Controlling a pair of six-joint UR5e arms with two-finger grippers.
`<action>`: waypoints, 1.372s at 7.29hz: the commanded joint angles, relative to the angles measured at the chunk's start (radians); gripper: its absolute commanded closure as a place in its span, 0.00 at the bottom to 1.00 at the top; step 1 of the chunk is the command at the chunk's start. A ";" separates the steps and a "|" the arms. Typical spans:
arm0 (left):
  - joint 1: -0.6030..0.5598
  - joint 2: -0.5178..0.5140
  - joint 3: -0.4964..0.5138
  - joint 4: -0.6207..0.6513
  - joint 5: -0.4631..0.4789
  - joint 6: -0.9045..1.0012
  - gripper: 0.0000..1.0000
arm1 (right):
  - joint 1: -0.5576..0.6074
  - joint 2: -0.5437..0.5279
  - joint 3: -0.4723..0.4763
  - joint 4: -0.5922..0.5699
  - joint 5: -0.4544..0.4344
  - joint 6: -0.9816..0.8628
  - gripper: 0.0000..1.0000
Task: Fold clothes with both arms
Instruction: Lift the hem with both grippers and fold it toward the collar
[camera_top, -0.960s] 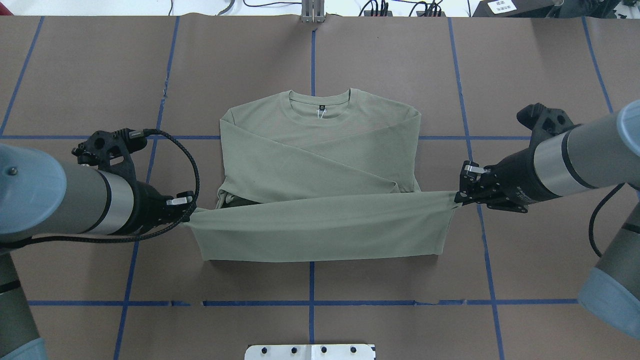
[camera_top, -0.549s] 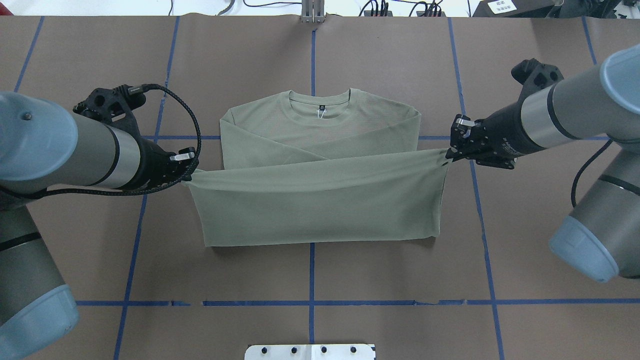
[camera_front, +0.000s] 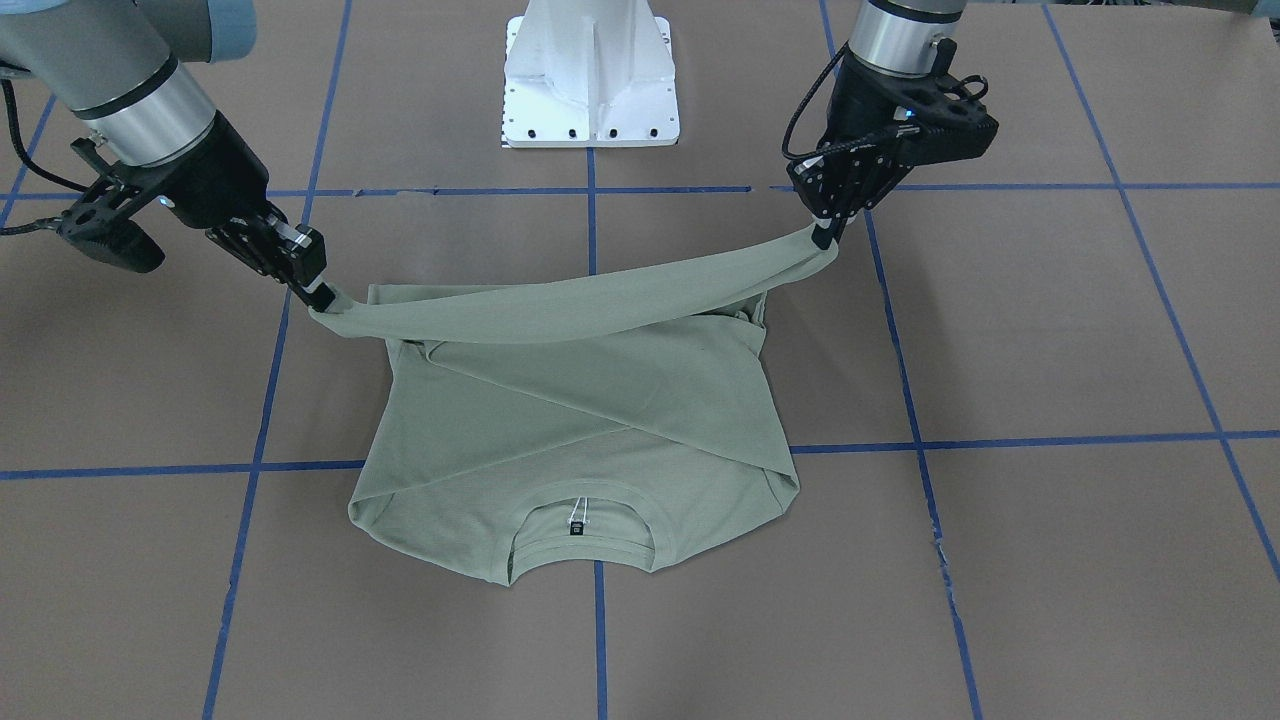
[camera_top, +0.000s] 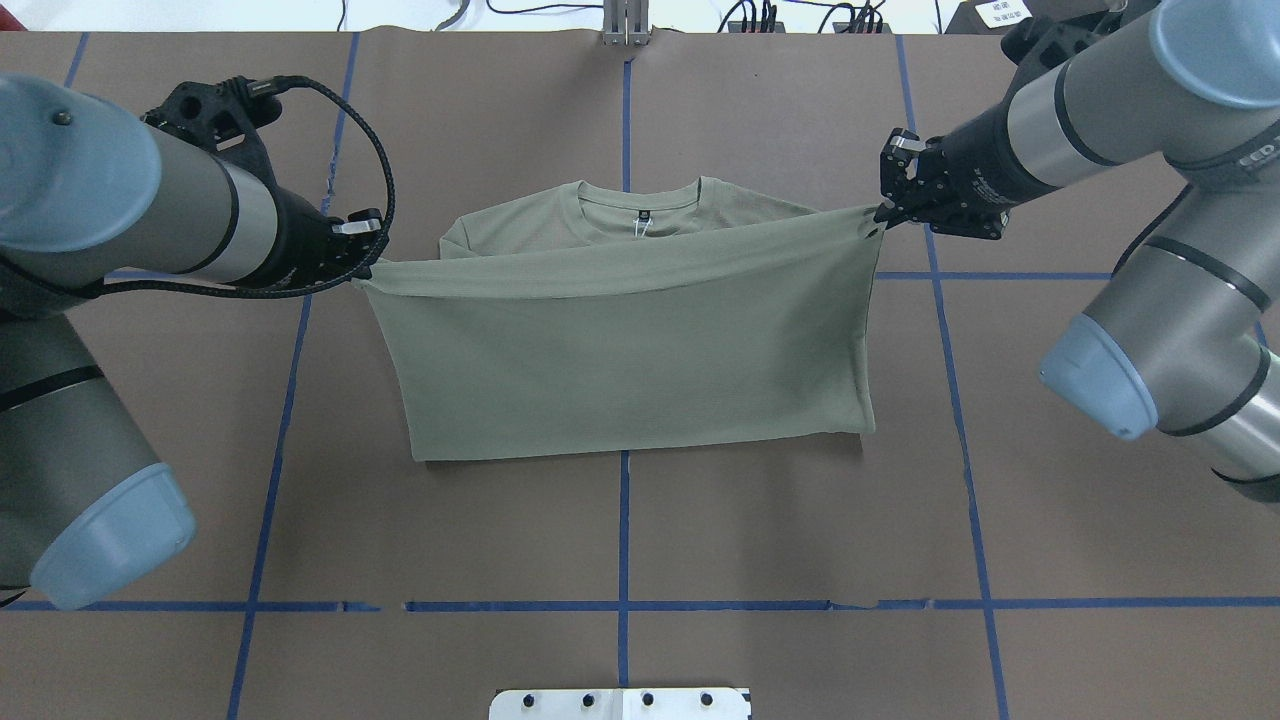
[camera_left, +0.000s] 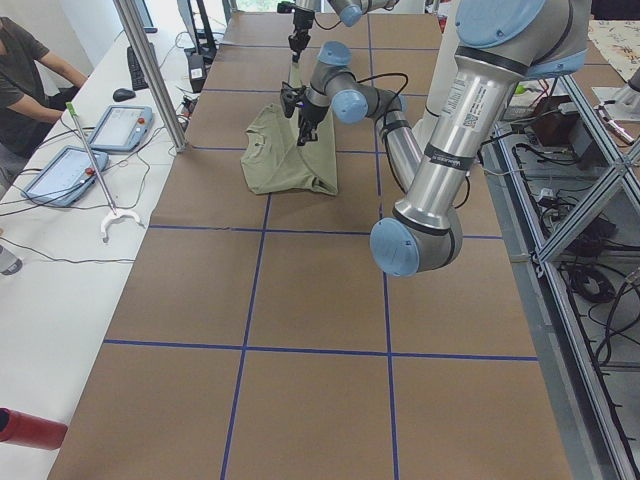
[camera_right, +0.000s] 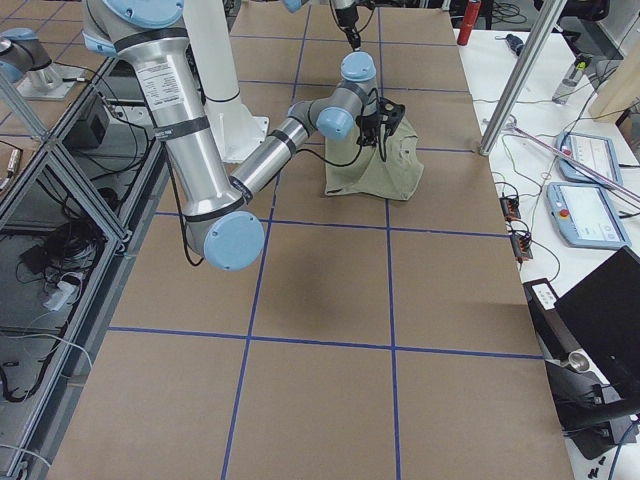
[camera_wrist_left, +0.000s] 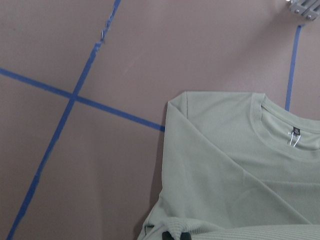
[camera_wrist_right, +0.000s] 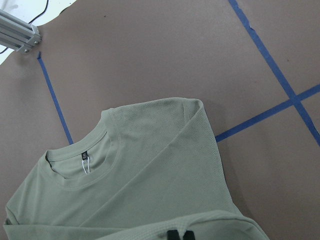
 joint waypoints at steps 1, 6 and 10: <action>-0.013 -0.046 0.123 -0.076 0.005 0.001 1.00 | 0.009 0.075 -0.131 0.001 0.000 -0.010 1.00; -0.076 -0.087 0.463 -0.377 0.005 -0.006 1.00 | 0.015 0.125 -0.355 0.071 0.001 -0.045 1.00; -0.075 -0.170 0.573 -0.388 0.009 -0.041 1.00 | 0.014 0.210 -0.499 0.135 -0.002 -0.047 1.00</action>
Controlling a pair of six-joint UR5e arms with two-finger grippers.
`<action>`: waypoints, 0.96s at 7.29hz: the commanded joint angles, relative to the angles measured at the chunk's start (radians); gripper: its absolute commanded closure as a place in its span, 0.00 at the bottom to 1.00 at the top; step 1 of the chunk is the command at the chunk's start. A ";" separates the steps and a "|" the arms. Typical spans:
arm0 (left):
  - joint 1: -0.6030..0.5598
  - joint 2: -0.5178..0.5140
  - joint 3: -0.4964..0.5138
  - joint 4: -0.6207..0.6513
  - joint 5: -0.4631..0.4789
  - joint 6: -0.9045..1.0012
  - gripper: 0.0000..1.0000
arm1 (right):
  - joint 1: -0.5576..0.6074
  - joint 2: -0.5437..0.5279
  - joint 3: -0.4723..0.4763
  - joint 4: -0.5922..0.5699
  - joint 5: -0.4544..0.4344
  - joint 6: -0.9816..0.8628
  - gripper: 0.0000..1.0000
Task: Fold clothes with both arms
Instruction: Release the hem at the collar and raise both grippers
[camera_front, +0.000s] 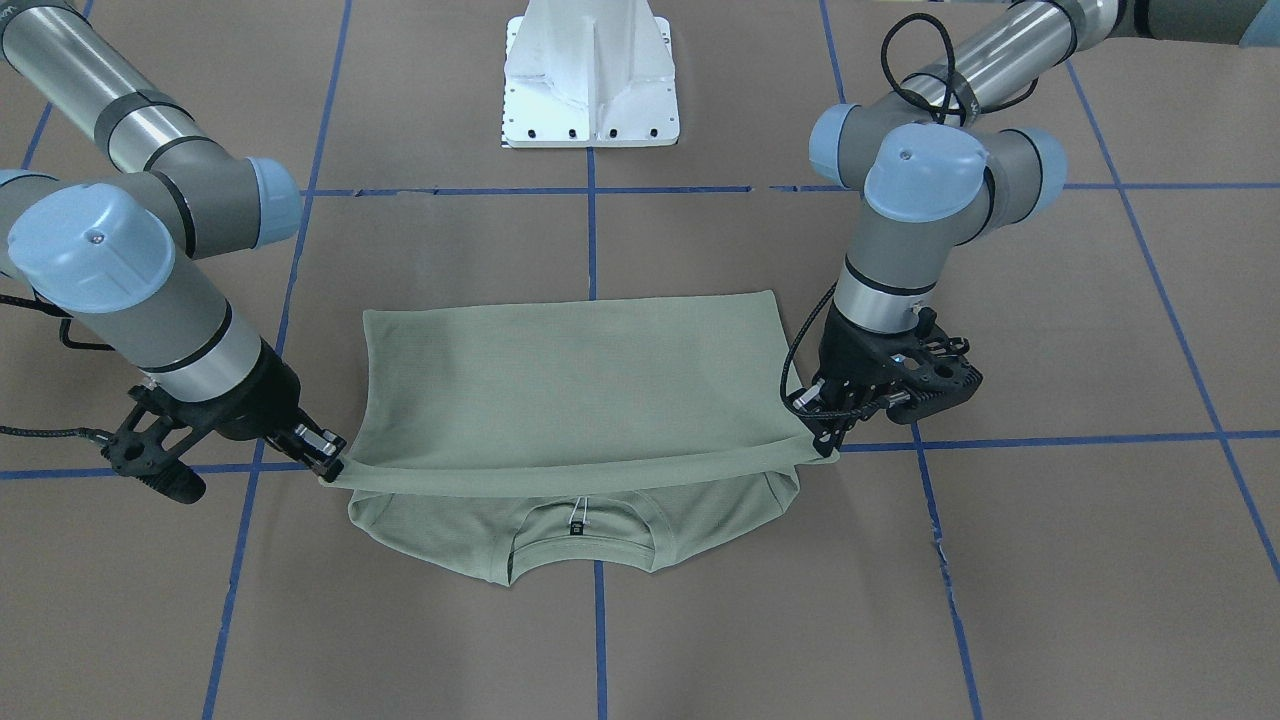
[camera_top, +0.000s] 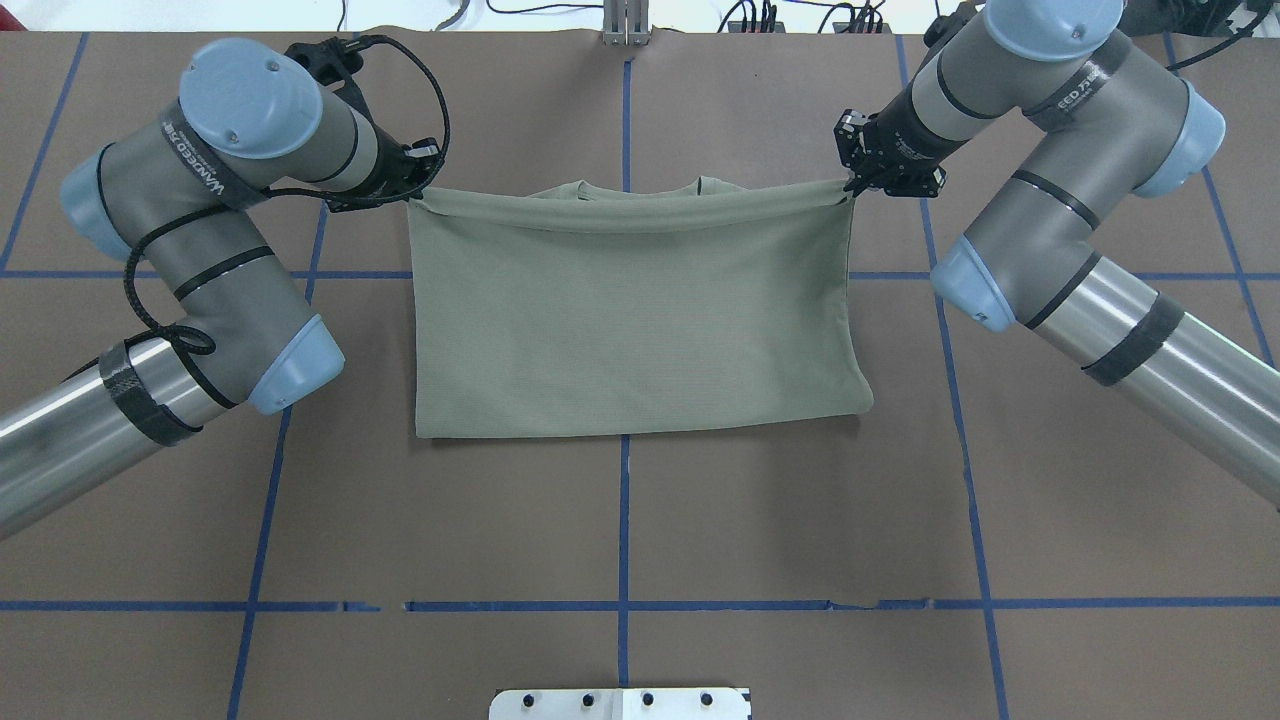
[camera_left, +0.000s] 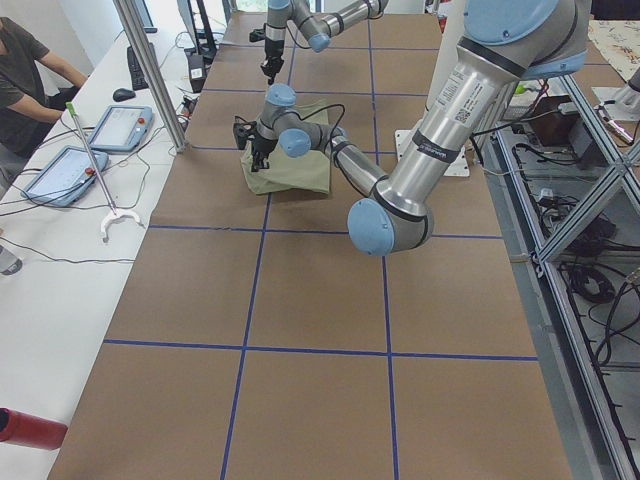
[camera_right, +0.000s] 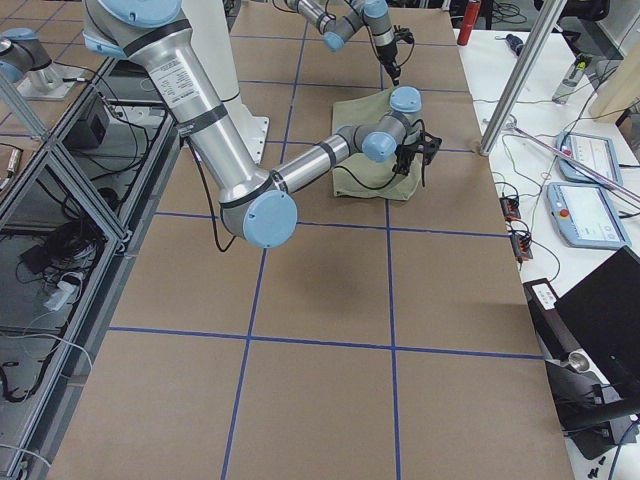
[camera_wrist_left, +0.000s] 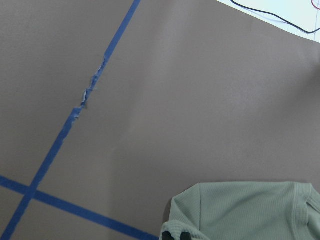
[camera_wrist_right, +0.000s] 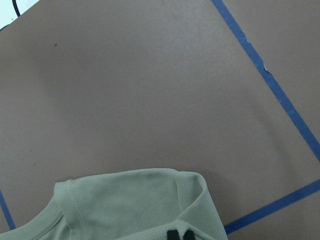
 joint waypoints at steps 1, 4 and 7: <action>0.003 -0.047 0.080 -0.026 0.027 -0.065 1.00 | -0.003 0.039 -0.047 0.005 -0.001 -0.005 1.00; 0.005 -0.100 0.170 -0.028 0.058 -0.076 1.00 | -0.006 0.053 -0.059 0.005 -0.007 -0.005 1.00; 0.003 -0.101 0.161 -0.023 0.056 -0.028 0.00 | -0.009 0.040 -0.075 0.089 -0.015 -0.018 0.00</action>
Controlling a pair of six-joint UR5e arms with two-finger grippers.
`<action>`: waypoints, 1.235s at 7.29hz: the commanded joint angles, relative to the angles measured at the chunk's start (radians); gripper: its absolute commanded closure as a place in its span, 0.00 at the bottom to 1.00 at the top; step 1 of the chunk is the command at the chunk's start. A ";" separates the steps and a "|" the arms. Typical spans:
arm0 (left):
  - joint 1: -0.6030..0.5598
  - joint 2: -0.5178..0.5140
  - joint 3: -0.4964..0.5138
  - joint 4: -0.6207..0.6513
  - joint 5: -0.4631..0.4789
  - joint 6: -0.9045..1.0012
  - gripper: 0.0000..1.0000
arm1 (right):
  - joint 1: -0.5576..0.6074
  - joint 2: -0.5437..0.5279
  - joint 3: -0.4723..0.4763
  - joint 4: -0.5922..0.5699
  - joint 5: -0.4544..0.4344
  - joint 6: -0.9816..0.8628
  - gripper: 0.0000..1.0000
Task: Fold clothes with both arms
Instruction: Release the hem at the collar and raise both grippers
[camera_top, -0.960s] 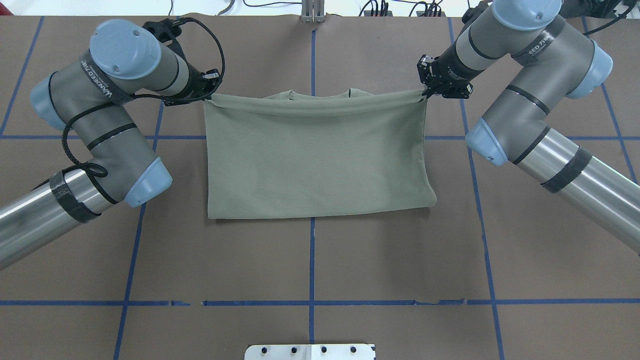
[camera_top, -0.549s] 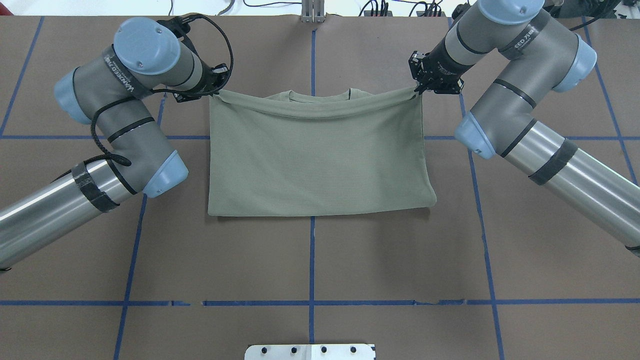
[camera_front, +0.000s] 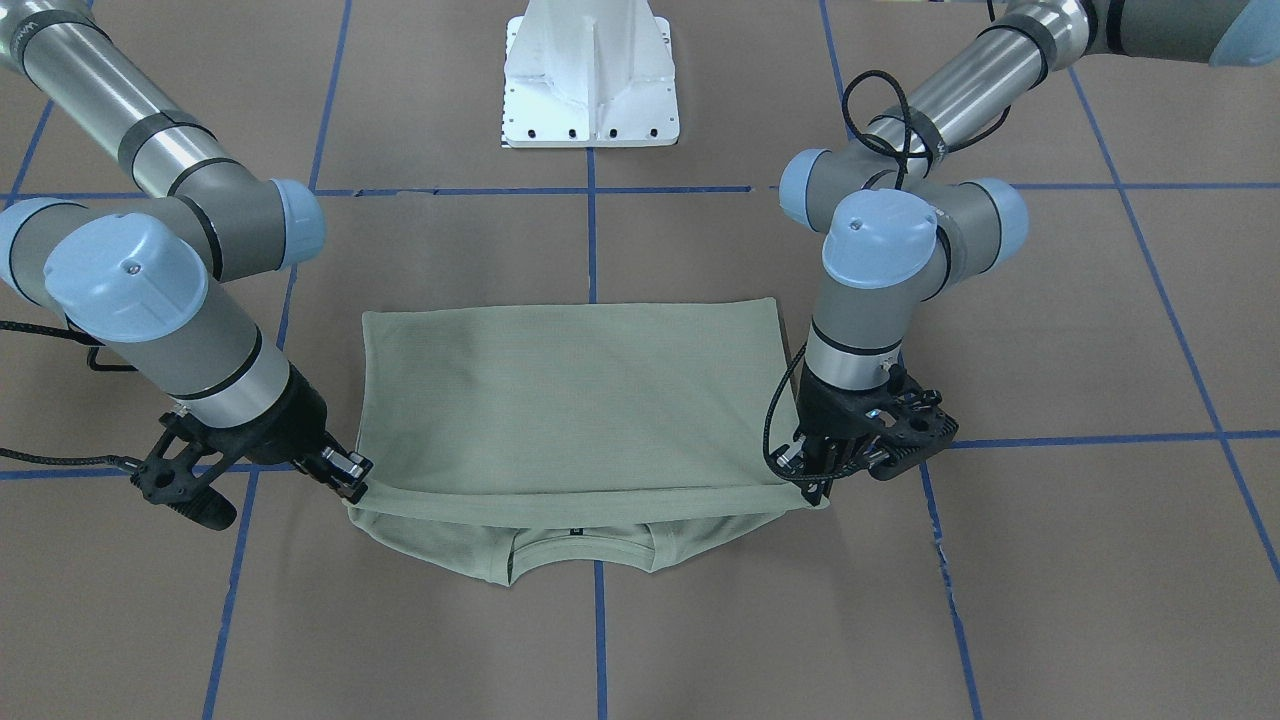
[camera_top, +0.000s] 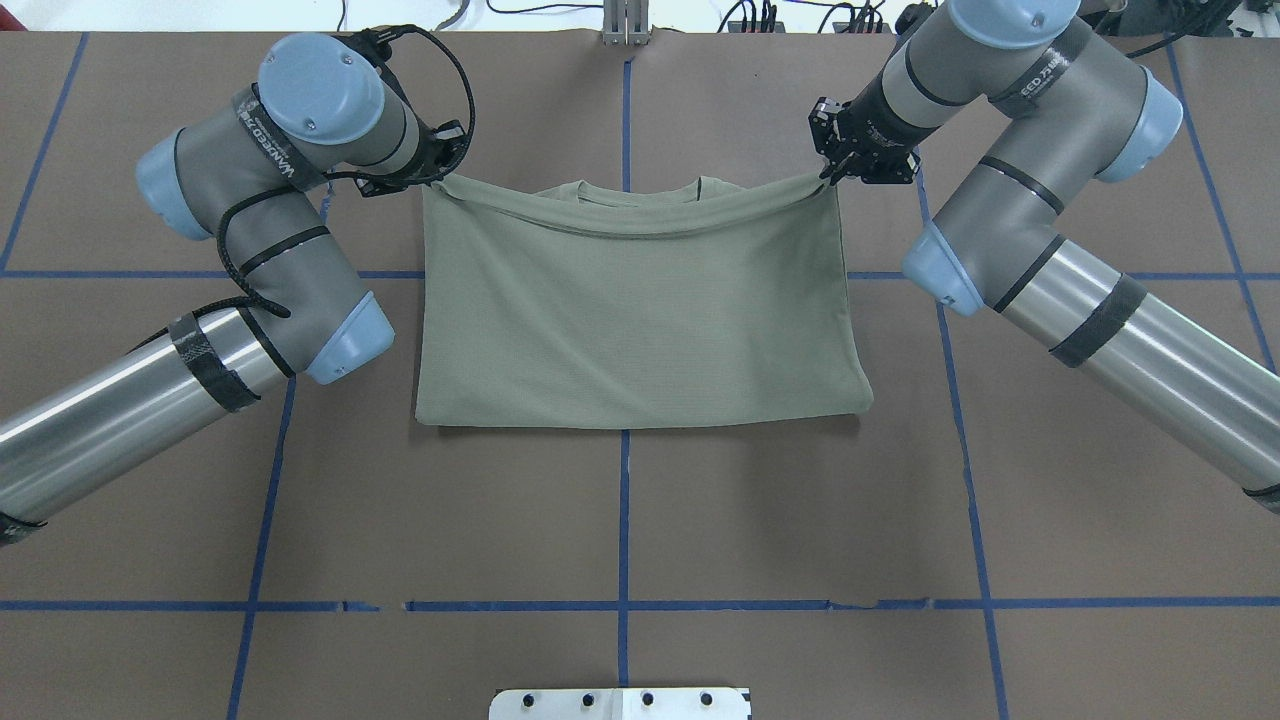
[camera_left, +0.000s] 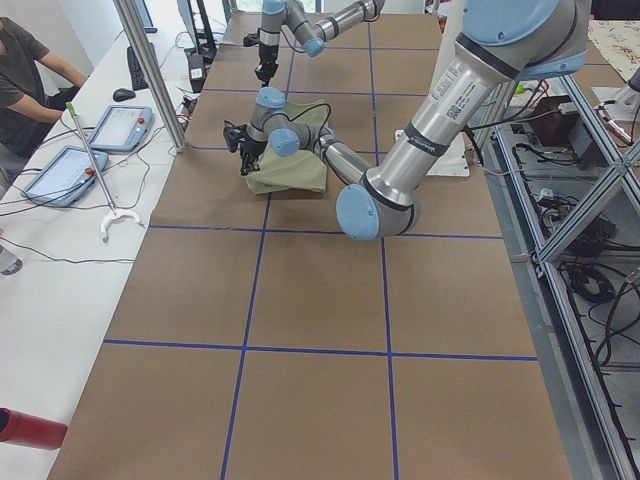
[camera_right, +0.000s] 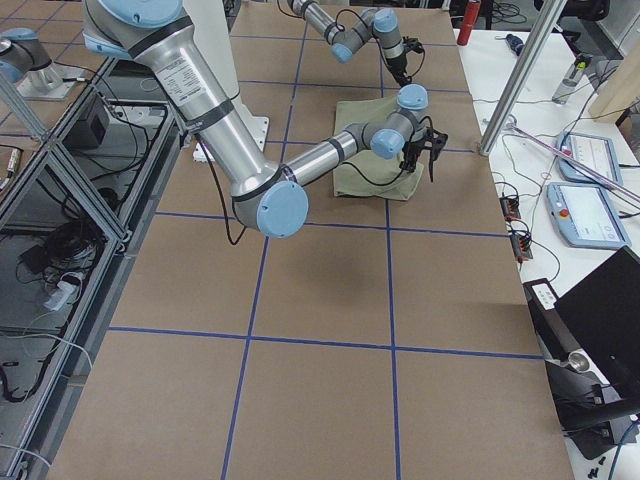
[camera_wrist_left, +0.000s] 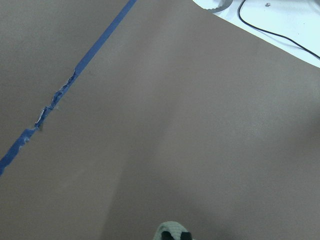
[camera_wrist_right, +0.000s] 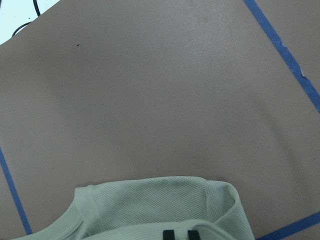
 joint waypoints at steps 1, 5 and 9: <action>-0.003 0.000 -0.019 0.006 -0.001 0.037 0.00 | 0.002 -0.009 -0.007 0.037 0.000 -0.076 0.00; -0.010 0.058 -0.204 0.042 -0.011 0.051 0.00 | -0.073 -0.209 0.222 0.053 -0.007 -0.074 0.00; -0.007 0.072 -0.248 0.061 -0.011 0.042 0.00 | -0.271 -0.393 0.369 0.044 -0.111 -0.051 0.01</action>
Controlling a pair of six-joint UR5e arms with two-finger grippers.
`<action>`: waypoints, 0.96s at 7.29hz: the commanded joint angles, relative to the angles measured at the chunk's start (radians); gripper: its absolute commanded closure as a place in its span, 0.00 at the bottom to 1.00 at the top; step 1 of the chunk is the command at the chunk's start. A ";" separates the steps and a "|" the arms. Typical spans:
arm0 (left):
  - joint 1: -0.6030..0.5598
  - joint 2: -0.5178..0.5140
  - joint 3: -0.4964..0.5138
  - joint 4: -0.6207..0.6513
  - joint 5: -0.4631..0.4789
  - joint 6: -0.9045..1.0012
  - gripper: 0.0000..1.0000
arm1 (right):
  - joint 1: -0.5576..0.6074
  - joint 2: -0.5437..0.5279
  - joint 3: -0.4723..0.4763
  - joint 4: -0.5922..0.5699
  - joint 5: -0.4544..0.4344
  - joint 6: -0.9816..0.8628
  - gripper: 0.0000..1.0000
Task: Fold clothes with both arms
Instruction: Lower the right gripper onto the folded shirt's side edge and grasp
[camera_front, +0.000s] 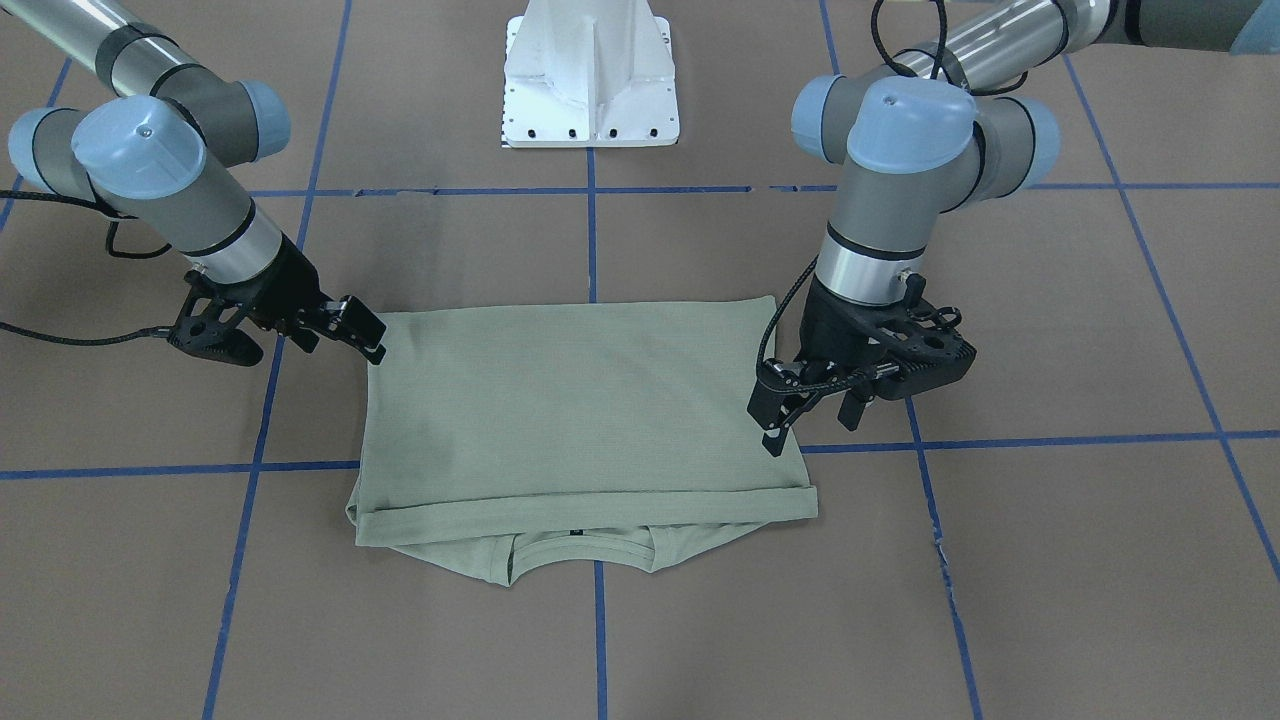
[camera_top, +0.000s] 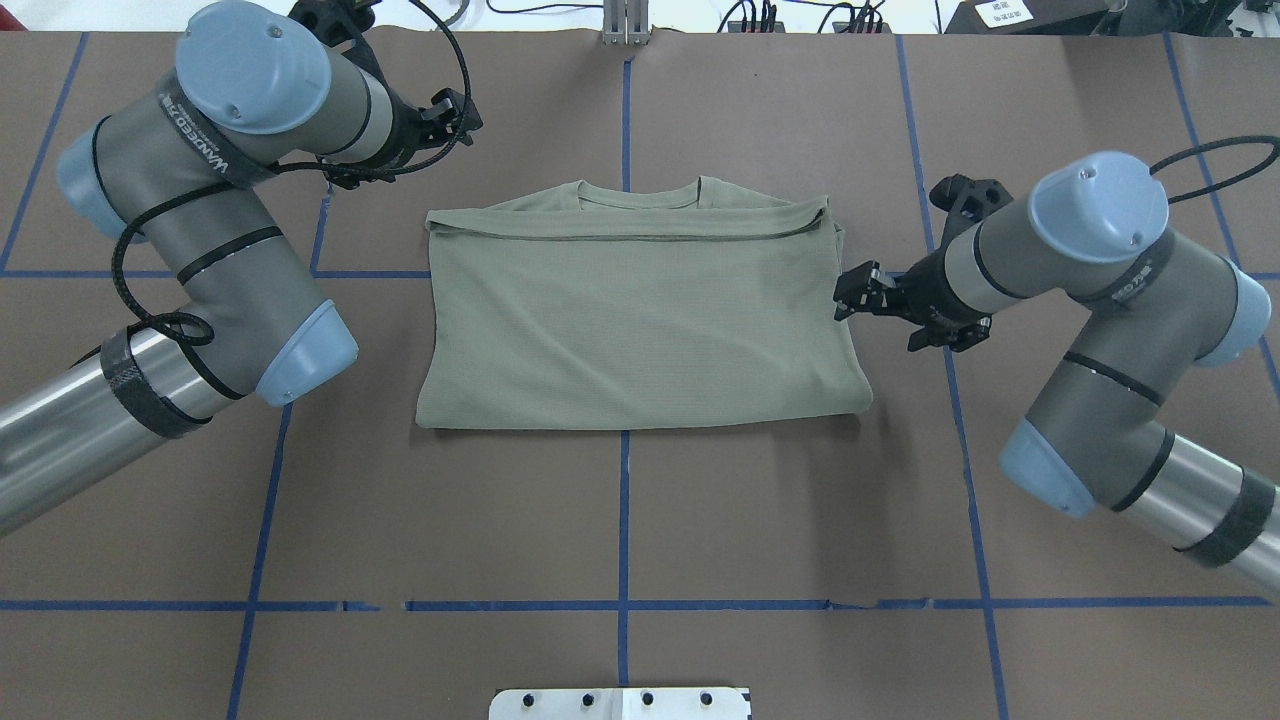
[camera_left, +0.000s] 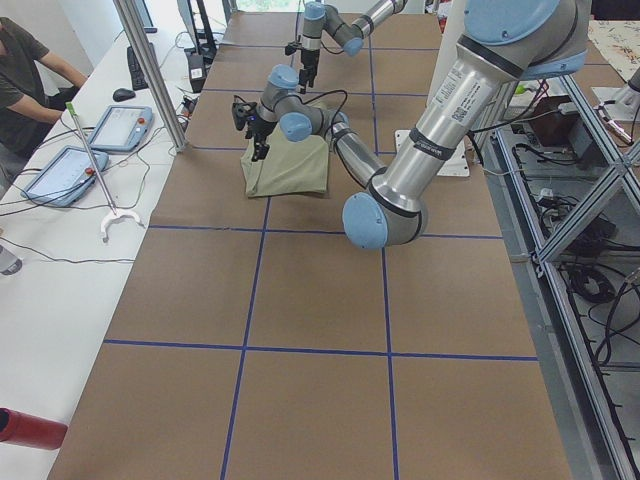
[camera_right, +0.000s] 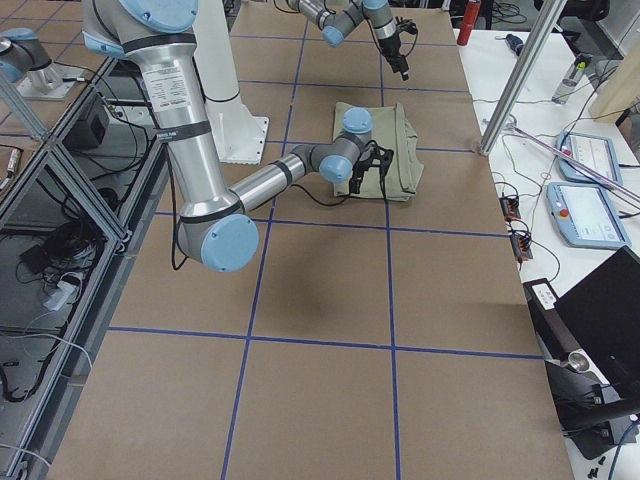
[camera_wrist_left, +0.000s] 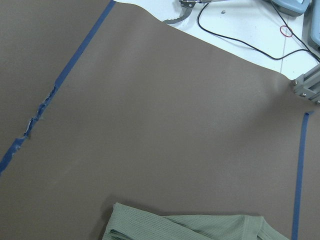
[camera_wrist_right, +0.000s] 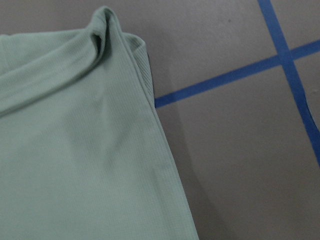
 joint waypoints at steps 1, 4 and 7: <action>0.001 0.007 -0.009 0.002 0.000 -0.002 0.00 | -0.112 -0.016 -0.017 -0.001 -0.102 0.004 0.03; 0.001 0.016 -0.013 0.002 0.000 -0.002 0.00 | -0.112 0.005 -0.033 0.004 -0.094 -0.002 0.99; 0.004 0.019 -0.009 0.000 0.002 0.001 0.00 | -0.039 -0.002 -0.003 0.005 0.022 -0.011 1.00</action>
